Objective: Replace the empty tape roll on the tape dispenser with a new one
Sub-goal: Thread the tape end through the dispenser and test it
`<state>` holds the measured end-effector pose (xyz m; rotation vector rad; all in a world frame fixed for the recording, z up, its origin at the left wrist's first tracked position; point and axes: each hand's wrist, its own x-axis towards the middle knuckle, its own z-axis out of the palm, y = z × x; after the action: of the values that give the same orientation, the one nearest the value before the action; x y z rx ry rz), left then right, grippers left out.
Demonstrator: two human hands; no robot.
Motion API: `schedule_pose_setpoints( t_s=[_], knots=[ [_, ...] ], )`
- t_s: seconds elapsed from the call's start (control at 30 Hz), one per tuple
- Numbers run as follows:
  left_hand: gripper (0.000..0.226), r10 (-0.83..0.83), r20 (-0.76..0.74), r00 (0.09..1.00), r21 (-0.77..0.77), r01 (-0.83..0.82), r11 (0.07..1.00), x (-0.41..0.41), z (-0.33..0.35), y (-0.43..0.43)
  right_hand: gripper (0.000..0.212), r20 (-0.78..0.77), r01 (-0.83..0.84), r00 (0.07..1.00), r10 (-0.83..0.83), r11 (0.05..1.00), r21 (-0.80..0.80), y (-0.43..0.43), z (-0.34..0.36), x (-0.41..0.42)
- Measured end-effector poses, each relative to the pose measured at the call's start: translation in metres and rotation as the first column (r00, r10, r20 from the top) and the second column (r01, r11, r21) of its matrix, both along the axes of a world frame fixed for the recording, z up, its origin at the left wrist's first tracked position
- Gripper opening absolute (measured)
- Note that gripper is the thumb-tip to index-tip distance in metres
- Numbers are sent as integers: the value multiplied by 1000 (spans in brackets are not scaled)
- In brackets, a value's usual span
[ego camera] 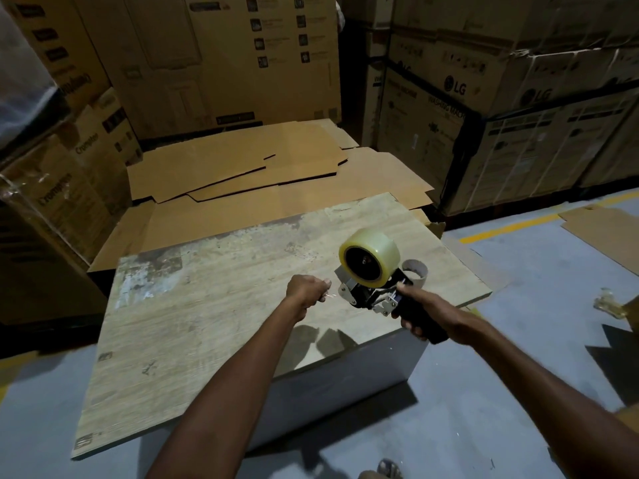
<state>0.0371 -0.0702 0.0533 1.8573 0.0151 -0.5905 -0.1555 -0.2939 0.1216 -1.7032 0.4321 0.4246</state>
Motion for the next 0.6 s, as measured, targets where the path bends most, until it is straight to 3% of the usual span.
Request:
schedule_pose_setpoints(
  t_s=[0.17, 0.43, 0.6],
  knots=[
    [28, -112, 121, 986, 136, 95, 986, -7, -32, -8, 67, -143, 260, 962, -231, 933, 248, 15, -70, -27],
    [17, -374, 121, 919, 341, 316, 885, -31, -93, -28, 51, -221, 507, 862, -457, 787, 350, 44, -182, -77],
    [22, -506, 206, 837, 457, 375, 807, -33, -120, -28, 44, -226, 615, 787, -573, 708, 347, 67, -222, -89]
  ],
)
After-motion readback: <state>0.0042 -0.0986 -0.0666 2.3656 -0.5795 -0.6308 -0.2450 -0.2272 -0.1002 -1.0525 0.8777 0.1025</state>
